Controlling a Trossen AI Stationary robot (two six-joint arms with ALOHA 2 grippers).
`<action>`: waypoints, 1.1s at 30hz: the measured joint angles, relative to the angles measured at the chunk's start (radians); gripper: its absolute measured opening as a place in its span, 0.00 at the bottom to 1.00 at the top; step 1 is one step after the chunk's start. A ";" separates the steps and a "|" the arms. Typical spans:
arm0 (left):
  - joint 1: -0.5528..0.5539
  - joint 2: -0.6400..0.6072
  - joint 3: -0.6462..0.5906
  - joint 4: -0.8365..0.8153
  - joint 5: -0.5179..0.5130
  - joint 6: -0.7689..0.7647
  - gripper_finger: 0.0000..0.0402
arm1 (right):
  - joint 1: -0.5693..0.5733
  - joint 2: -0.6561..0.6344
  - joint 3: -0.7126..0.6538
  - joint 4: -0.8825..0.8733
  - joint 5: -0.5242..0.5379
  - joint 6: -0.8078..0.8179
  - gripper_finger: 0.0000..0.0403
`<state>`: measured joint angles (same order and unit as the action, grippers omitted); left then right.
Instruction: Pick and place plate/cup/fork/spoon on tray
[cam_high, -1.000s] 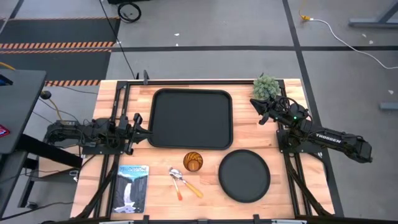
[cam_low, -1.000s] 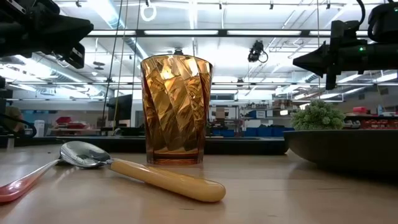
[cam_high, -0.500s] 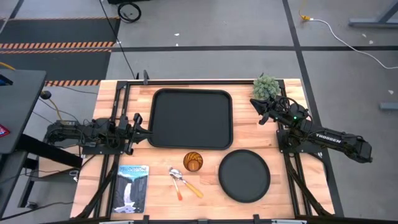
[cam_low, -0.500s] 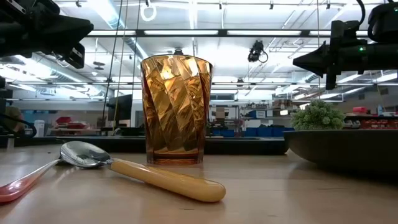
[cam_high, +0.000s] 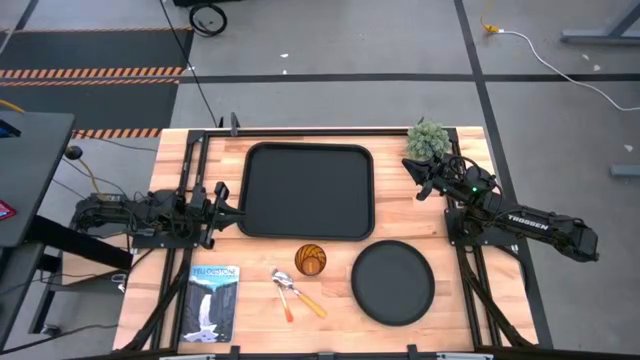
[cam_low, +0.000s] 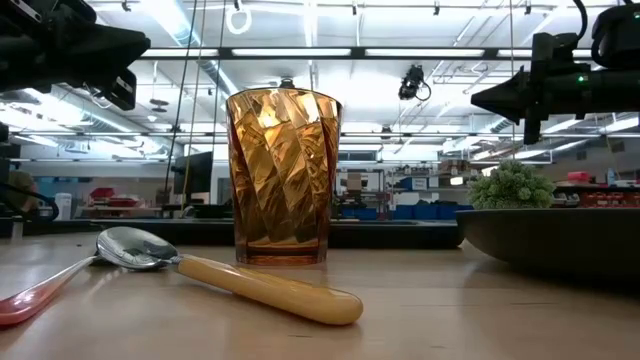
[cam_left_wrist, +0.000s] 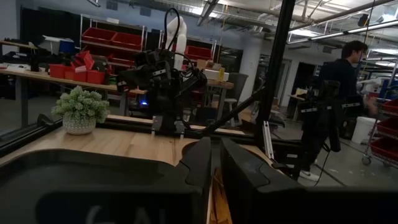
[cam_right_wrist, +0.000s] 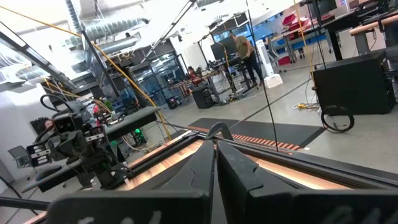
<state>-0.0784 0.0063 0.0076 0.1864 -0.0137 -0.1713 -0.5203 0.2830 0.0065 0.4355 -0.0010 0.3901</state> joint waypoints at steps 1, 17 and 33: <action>0.000 0.000 0.000 0.000 0.000 0.000 0.11 | 0.000 0.000 0.000 0.000 0.000 0.000 0.06; 0.000 0.000 0.000 0.000 0.000 0.000 0.11 | 0.000 0.000 0.000 0.000 0.000 0.000 0.06; 0.003 0.000 0.000 0.097 -0.014 -0.001 0.11 | 0.004 0.000 0.000 -0.086 -0.025 -0.045 0.06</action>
<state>-0.0750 0.0063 0.0076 0.2836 -0.0278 -0.1723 -0.5166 0.2832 0.0067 0.3498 -0.0258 0.3455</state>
